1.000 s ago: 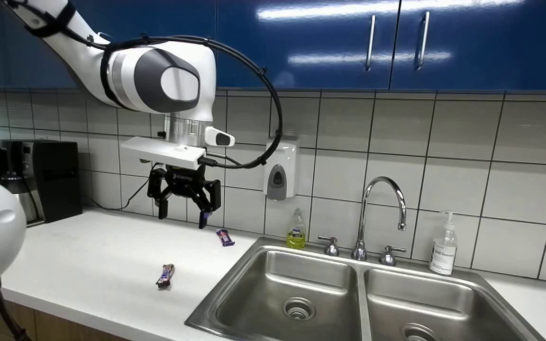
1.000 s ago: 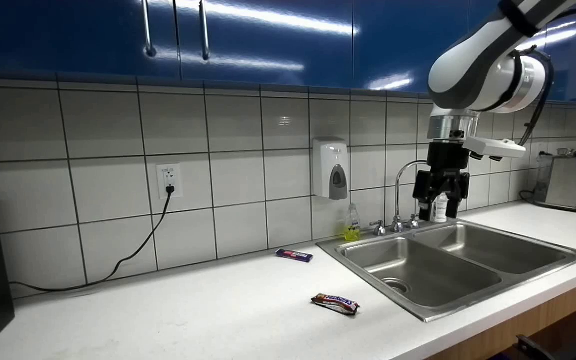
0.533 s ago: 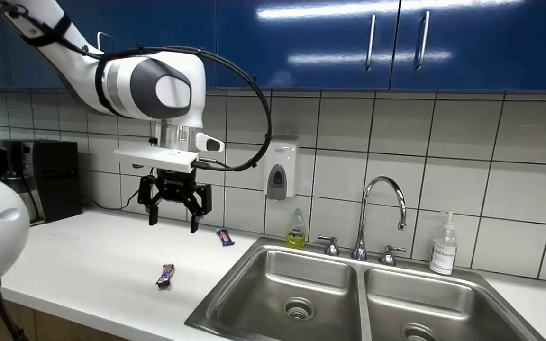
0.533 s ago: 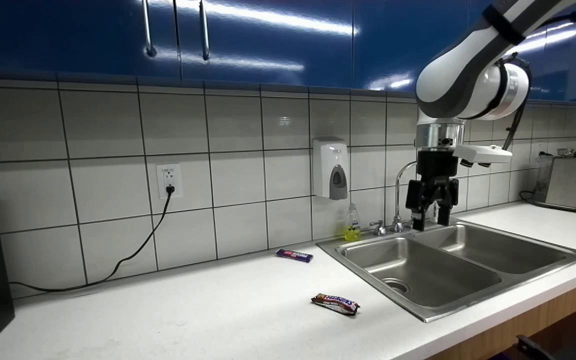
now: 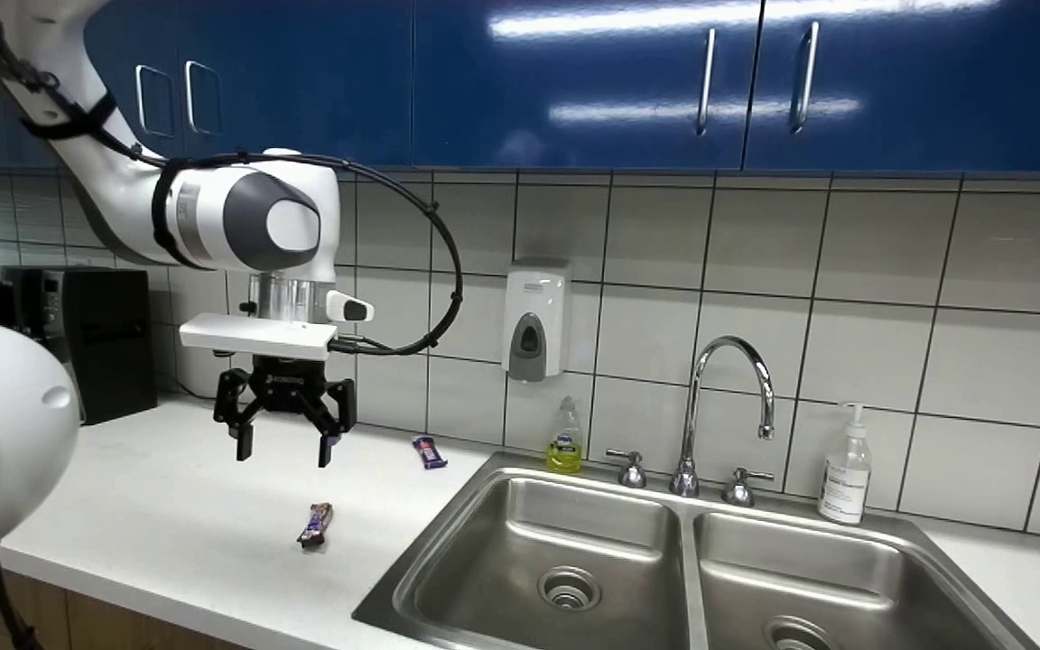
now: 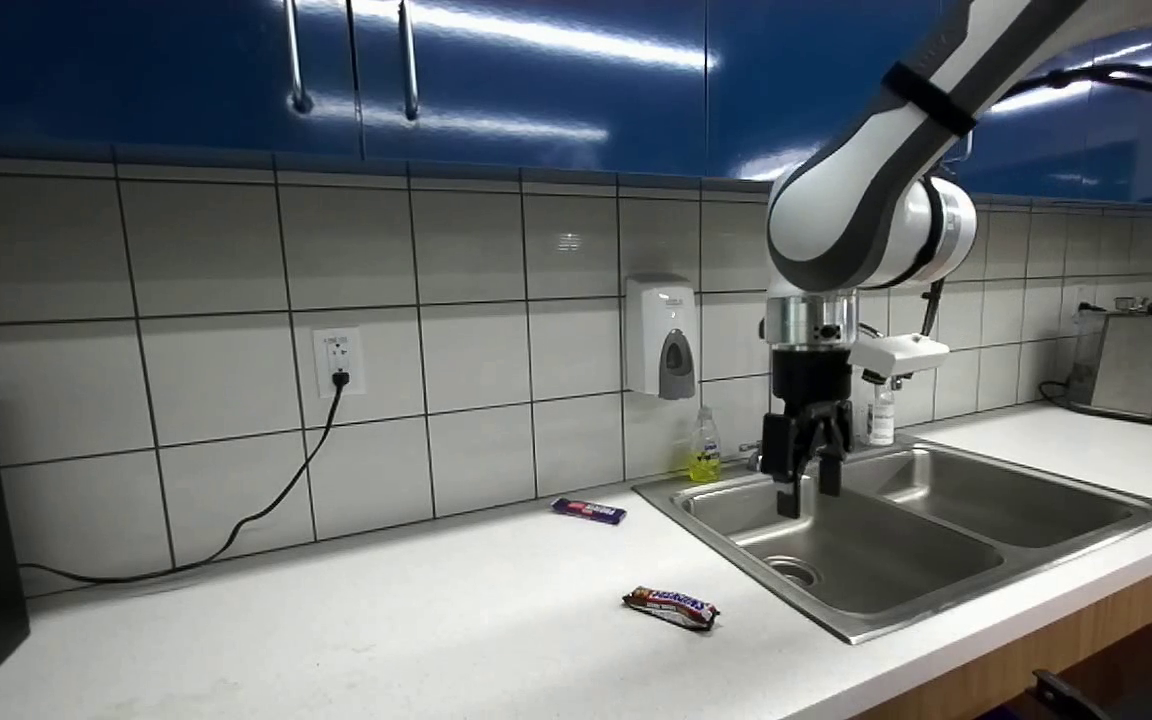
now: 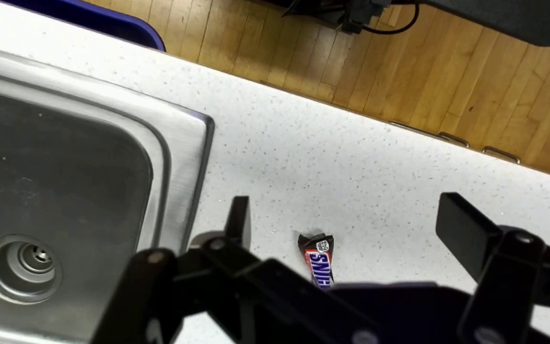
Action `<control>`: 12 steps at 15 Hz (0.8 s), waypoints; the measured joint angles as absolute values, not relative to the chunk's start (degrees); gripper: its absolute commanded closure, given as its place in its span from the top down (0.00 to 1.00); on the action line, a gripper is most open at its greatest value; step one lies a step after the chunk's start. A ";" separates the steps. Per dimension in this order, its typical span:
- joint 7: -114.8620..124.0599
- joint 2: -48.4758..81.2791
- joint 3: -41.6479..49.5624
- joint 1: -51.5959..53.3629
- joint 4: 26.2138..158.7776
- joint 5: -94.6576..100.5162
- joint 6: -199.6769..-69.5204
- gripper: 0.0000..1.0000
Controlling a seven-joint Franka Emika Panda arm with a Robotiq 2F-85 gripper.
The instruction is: Put the brown packet in the sink on the left.
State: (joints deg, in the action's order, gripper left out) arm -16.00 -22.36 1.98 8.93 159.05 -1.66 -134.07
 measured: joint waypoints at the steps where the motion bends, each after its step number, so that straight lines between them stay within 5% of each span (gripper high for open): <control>1: -16.00 -20.35 1.60 9.47 158.66 -2.09 -135.82 1.00; 12: -14.70 5.68 -3.14 10.27 146.23 -2.60 -151.23 1.00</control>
State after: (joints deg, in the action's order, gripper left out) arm -14.70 5.68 -3.14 10.27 146.23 -2.60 -151.23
